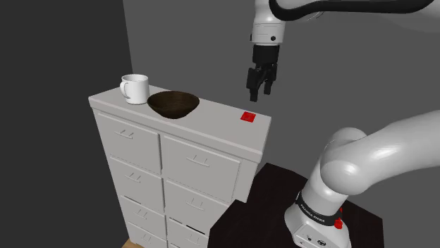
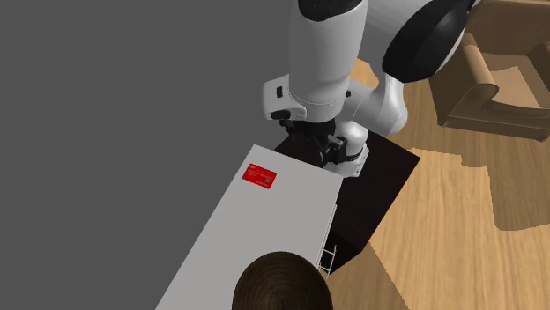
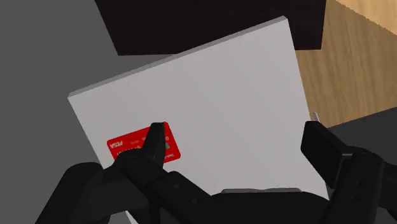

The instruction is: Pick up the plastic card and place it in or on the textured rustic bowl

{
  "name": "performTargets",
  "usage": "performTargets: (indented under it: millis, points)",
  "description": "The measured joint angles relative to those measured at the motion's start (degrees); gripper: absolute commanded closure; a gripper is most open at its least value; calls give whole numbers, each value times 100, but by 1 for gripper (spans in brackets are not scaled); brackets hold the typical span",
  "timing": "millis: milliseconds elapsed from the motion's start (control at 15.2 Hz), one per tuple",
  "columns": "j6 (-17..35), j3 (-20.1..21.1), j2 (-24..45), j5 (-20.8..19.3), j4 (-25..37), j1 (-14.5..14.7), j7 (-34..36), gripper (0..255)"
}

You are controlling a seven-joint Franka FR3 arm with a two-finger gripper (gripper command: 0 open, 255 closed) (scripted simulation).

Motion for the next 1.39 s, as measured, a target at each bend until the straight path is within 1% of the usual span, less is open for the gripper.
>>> performTargets:
  millis: [66,132,198,396,462,660,792,924,990,1056,1386]
  points:
    - [0,0,0,0,0,0,0,0]
    - [178,71,-42,-18,-123,-75,189,0]
    - [439,191,-165,-45,-326,-194,526,0]
    - [1548,655,-380,-203,-1027,-693,1838,0]
    - [1895,805,-446,-293,-1214,-899,2299,0]
    - [2936,1430,-528,-545,-1757,-1550,3843,0]
    - [3563,1921,-473,-761,-1995,-2089,4955,0]
    - [4093,2456,-489,-987,-2241,-2676,6104,0]
    - [4230,2609,-469,-1055,-2266,-2873,6453,0]
    - [4393,2695,-409,-1116,-2317,-3013,6648,0]
    - [4930,2815,-164,-1298,-2520,-3320,6911,0]
